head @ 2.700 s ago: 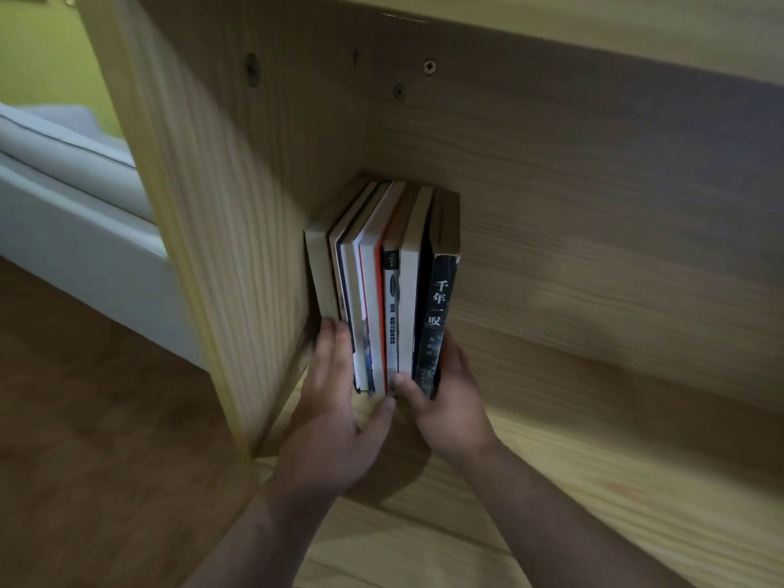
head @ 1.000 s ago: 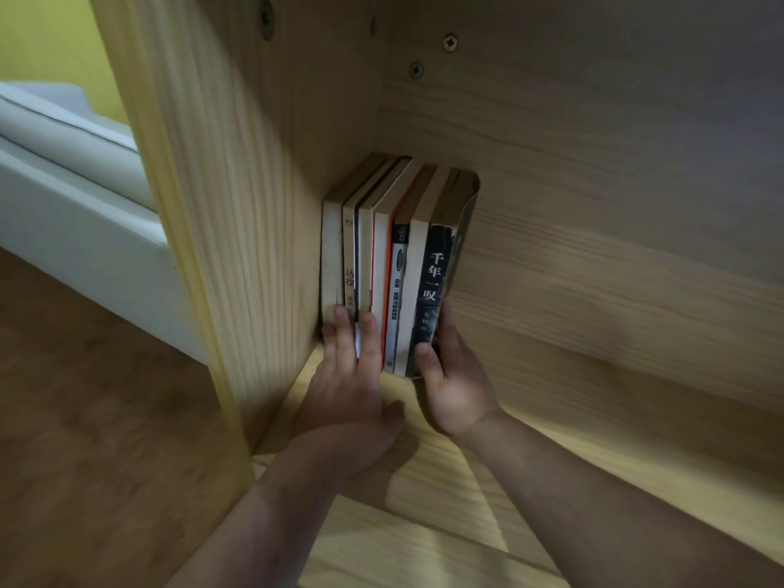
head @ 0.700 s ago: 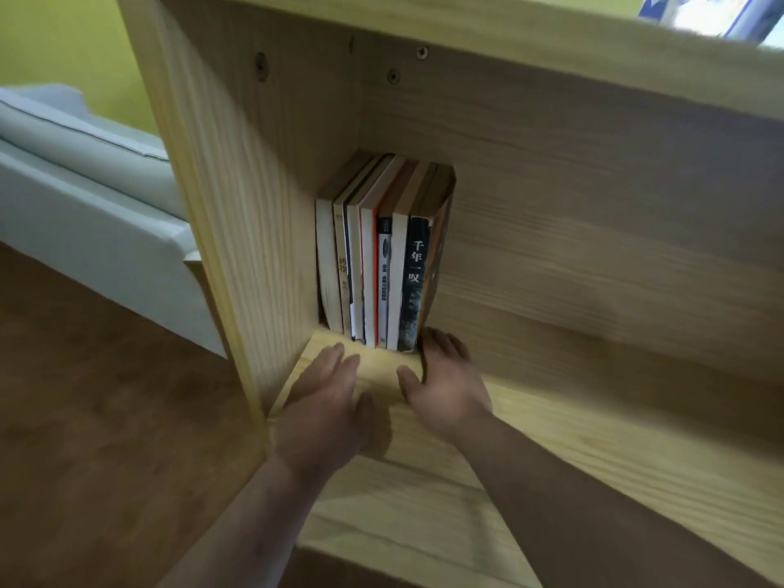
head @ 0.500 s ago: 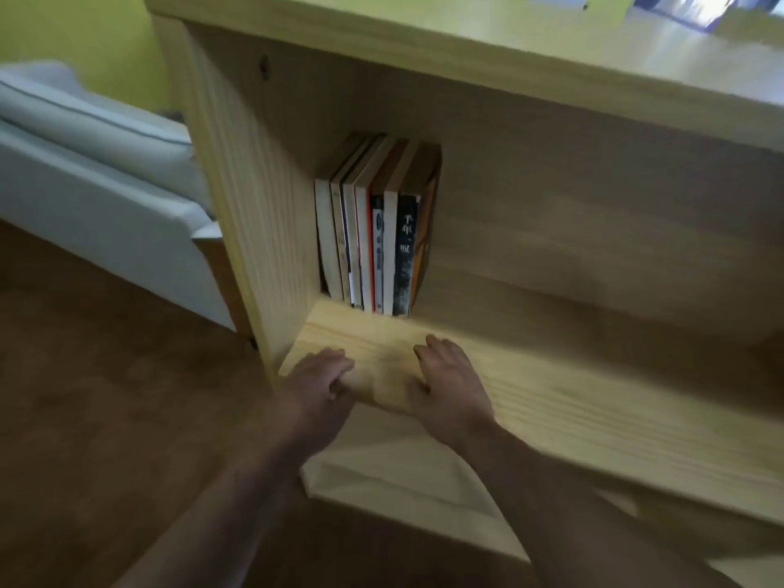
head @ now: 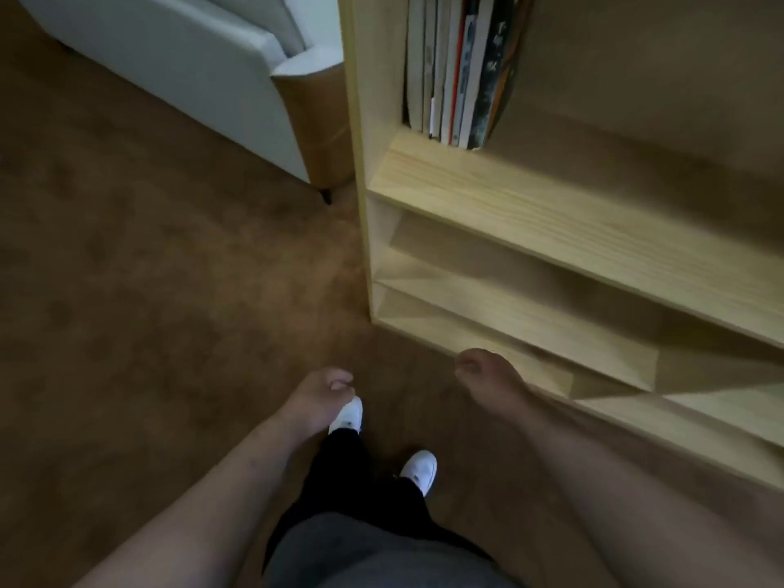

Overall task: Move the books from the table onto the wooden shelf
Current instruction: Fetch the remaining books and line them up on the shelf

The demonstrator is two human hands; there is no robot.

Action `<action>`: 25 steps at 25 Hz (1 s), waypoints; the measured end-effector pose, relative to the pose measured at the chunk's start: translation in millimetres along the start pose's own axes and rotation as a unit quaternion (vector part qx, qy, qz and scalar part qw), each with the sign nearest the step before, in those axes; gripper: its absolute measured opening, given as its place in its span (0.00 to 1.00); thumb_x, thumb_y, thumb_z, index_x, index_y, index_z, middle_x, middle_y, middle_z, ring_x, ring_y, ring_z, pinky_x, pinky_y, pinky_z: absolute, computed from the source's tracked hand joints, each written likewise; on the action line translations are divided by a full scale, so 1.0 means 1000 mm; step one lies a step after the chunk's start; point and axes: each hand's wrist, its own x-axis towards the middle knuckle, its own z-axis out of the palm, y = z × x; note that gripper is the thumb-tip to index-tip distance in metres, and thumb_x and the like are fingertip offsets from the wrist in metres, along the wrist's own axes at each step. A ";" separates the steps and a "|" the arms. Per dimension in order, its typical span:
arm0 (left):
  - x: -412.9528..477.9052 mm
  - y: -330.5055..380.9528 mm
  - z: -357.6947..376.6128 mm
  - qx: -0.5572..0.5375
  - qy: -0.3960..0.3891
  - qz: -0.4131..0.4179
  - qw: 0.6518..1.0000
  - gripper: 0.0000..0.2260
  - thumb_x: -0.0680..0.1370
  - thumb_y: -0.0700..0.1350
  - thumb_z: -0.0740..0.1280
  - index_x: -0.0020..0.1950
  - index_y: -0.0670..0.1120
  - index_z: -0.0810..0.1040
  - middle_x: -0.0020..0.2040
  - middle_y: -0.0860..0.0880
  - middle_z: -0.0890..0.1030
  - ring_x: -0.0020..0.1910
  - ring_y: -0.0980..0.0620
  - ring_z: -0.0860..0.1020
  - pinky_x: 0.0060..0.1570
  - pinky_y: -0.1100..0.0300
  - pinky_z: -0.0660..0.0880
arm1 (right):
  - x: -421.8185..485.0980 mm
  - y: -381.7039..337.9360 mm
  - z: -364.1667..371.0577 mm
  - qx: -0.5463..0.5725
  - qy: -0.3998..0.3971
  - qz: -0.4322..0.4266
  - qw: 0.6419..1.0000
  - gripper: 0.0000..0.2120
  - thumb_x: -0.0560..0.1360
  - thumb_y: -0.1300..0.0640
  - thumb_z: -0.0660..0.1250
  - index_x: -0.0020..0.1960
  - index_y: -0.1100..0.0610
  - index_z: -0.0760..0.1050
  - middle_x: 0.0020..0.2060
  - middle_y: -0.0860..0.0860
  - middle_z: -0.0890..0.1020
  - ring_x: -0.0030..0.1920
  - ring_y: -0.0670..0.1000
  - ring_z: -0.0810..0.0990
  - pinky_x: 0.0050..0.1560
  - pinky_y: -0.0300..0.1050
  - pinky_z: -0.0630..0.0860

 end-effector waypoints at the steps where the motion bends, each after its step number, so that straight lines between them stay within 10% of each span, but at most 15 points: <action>1: -0.011 -0.019 -0.004 -0.004 0.000 -0.022 1.000 0.15 0.80 0.40 0.66 0.67 0.41 0.78 0.61 0.43 0.80 0.57 0.51 0.77 0.55 0.61 0.70 | -0.008 0.006 0.013 0.001 -0.023 0.004 1.000 0.16 0.81 0.61 0.65 0.69 0.60 0.77 0.62 0.57 0.82 0.59 0.52 0.79 0.46 0.38 0.69; 15: -0.049 -0.166 -0.125 -0.104 0.039 -0.163 0.980 0.17 0.81 0.45 0.66 0.70 0.42 0.76 0.67 0.45 0.77 0.66 0.46 0.75 0.61 0.55 0.72 | -0.014 -0.047 0.107 -0.089 -0.195 0.087 0.973 0.09 0.80 0.65 0.66 0.58 0.67 0.78 0.57 0.68 0.79 0.47 0.53 0.75 0.49 0.44 0.69; 21: -0.033 -0.195 -0.209 -0.113 0.029 -0.189 0.975 0.16 0.83 0.45 0.65 0.69 0.41 0.76 0.65 0.43 0.78 0.57 0.49 0.76 0.56 0.58 0.72 | 0.022 -0.151 0.134 -0.077 -0.154 0.070 0.983 0.09 0.83 0.61 0.63 0.62 0.61 0.75 0.40 0.49 0.75 0.38 0.46 0.73 0.37 0.38 0.68; 25: -0.024 -0.212 -0.257 -0.091 0.019 -0.190 0.977 0.17 0.82 0.47 0.65 0.70 0.43 0.75 0.68 0.44 0.77 0.60 0.50 0.74 0.61 0.58 0.71 | 0.040 -0.211 0.146 -0.087 -0.140 0.026 0.986 0.12 0.81 0.60 0.65 0.63 0.59 0.78 0.50 0.51 0.80 0.52 0.53 0.79 0.55 0.46 0.75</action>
